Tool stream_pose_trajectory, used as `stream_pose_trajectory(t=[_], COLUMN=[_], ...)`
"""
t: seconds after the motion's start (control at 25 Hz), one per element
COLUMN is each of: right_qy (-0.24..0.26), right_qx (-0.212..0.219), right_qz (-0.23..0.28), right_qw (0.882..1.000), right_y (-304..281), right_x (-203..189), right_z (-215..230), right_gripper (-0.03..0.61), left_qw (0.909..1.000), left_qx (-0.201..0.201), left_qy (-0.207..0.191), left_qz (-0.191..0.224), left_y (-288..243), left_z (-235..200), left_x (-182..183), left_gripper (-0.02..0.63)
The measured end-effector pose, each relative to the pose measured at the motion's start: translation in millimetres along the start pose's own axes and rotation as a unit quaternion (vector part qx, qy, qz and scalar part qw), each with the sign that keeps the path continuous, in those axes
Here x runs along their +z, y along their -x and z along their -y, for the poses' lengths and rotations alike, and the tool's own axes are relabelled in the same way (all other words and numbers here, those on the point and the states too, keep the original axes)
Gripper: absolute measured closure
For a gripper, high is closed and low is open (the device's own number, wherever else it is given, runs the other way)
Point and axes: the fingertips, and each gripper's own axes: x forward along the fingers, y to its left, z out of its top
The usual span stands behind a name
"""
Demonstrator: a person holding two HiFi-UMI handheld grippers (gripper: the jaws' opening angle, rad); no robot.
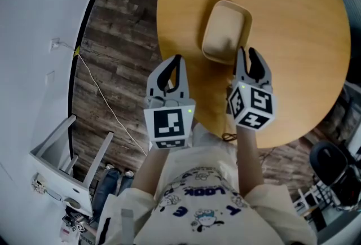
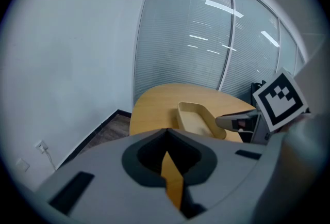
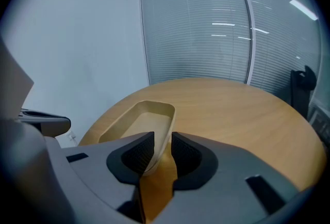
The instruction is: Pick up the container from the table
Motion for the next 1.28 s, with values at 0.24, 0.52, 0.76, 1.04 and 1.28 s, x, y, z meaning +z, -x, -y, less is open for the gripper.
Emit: stream_pose_trajectory(t=[0.24, 0.52, 0.76, 1.04, 1.28], right_qy=[-0.027, -0.053, -0.085, -0.096, -0.091], right_qx=[-0.007, -0.006, -0.019, -0.018, -0.016], right_qz=[-0.011, -0.020, -0.019, 0.003, 0.046], right_qw=[1.000, 0.998, 0.996, 0.995, 0.995], right_y=[-16, -21, -20, -4, 22], right_x=[-9, -15, -16, -4, 27], right_z=[3, 4, 4, 0, 0], right_gripper=[0.489, 0.522, 0.555, 0.560, 0.560], left_qw=[0.9999, 0.9998, 0.9998, 0.9999, 0.9994], left_qx=[-0.003, 0.001, 0.005, 0.004, 0.003], left_qy=[0.004, 0.010, 0.013, 0.013, 0.005], left_qz=[-0.012, -0.017, -0.015, -0.001, 0.033], left_y=[-6, -3, 4, 18, 30], left_z=[-2, -4, -7, -8, -6], left_x=[-12, -17, -19, -12, 16], left_gripper=[0.612, 0.612, 0.612, 0.612, 0.612])
